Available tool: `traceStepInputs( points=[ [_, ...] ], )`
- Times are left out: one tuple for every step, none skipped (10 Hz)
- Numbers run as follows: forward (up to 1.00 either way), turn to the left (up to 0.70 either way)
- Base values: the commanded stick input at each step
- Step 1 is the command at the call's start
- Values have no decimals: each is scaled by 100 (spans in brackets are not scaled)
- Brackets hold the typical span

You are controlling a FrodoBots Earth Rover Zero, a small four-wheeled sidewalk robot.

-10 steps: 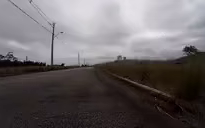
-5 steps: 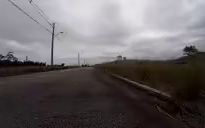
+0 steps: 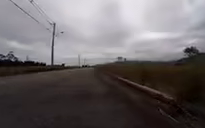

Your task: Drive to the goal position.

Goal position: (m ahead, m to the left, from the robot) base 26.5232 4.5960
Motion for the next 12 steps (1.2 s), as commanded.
traceStepInputs(
  points=[
    [70, 0],
    [70, 0],
    [70, 0],
    [70, 0],
    [70, 0],
    [70, 0],
    [70, 0],
    [70, 0],
    [70, 0],
    [70, 0],
    [70, 0],
    [70, 0]
  ],
)
